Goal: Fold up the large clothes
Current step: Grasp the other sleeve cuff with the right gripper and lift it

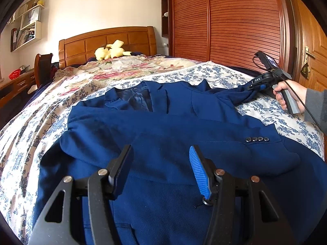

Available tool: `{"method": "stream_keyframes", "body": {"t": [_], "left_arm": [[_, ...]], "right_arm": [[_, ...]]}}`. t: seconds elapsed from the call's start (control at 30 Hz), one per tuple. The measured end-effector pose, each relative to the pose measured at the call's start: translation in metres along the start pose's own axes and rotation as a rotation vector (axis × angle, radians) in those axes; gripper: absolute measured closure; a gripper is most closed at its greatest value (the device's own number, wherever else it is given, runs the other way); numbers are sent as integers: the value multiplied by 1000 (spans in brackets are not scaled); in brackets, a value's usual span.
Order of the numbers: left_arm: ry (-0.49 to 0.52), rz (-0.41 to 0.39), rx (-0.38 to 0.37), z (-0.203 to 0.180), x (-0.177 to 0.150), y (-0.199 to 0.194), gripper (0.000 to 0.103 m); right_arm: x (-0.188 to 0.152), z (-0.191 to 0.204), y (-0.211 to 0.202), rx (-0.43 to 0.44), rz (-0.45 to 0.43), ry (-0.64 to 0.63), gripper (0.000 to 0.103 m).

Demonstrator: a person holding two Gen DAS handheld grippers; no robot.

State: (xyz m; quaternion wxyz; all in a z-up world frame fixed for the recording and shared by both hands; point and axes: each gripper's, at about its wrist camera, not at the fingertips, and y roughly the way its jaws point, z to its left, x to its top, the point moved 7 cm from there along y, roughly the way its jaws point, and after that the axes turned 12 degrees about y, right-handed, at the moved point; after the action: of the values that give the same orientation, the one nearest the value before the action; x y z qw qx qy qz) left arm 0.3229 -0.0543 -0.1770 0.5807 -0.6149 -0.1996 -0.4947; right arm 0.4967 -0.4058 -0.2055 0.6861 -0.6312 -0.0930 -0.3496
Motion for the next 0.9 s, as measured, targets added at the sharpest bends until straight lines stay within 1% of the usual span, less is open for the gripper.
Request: {"method": "stream_keyframes", "body": {"t": [0.03,0.07,0.13,0.2,0.27,0.37,0.4,0.5,0.57,0.63,0.67,0.77,0.8,0.9], "left_arm": [[1,1,0,0,0,0,47],[3,3,1,-1,0,1,47],[7,4,2,-2,0,1,47],[9,2,4,-1,0,1,47],[9,0,4,-1,0,1,47],[9,0,4,-1,0,1,47],[9,-1,4,-1,0,1,47],[9,0,4,-1,0,1,47],[8,0,4,-1,0,1,47],[9,0,3,-2,0,1,47],[9,0,4,-1,0,1,47],[9,0,4,-1,0,1,47],[9,-1,4,-1,0,1,47],[9,1,4,-1,0,1,47]], "right_arm": [[3,2,2,-11,-5,-2,74],[7,4,3,-23,-14,-13,94],[13,11,1,-20,-38,-47,100],[20,21,-8,-12,-90,-76,100],[26,32,-22,28,-133,-81,101],[27,66,-52,107,-199,-153,101],[24,85,-66,154,-216,-197,101],[9,130,-97,267,-233,-297,101],[-5,153,-112,321,-224,-354,101],[-27,178,-122,372,-191,-412,101],[-37,186,-123,381,-174,-433,101],[-67,204,-117,377,-112,-487,101],[-78,206,-111,374,-76,-488,101],[-100,205,-99,350,-21,-501,100]]}}
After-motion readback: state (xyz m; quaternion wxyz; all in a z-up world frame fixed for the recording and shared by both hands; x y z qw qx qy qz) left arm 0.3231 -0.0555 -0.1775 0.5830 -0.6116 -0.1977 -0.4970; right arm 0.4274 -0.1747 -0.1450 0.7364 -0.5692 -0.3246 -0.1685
